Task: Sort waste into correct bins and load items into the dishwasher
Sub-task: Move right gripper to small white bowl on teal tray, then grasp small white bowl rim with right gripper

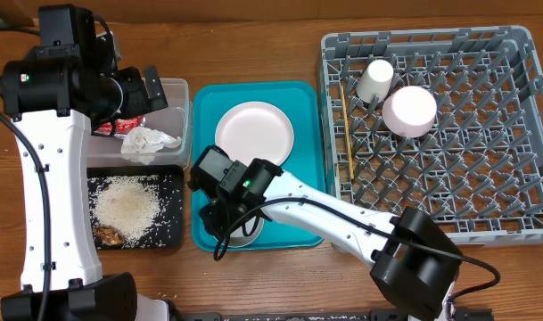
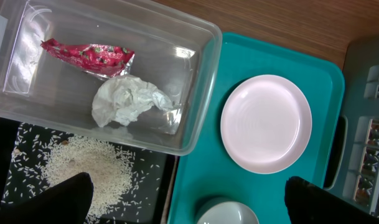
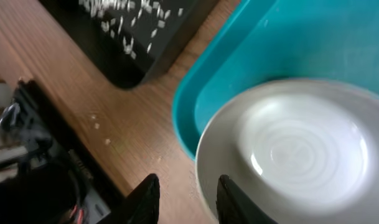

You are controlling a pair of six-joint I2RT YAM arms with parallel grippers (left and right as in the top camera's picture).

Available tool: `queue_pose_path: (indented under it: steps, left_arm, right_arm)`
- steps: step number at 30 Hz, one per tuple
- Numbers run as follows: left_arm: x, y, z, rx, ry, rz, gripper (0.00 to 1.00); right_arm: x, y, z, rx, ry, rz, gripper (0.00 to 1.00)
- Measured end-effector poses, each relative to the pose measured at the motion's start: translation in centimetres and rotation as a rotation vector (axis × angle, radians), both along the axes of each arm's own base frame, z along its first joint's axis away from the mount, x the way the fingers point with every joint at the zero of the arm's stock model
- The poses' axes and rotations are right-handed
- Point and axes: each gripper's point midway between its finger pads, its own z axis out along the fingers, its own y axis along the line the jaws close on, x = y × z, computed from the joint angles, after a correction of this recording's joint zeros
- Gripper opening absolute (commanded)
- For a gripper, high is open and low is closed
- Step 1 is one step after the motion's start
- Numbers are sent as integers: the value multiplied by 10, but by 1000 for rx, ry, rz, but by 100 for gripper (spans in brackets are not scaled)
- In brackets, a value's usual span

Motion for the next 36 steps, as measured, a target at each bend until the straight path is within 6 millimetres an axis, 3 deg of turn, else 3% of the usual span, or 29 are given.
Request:
queue_pose_path:
  steps: [15, 28, 31, 36]
  left_arm:
    - [0, 0, 0, 0, 0, 0, 100]
    - [0, 0, 0, 0, 0, 0, 100]
    - [0, 0, 0, 0, 0, 0, 100]
    - [0, 0, 0, 0, 0, 0, 100]
  right_arm:
    - [11, 3, -26, 18, -77, -43, 34]
    - [-13, 16, -35, 0, -147, 10, 38]
    - [-17, 17, -36, -10, -168, 19, 36]
    - [-8, 13, -38, -40, -200, -35, 27]
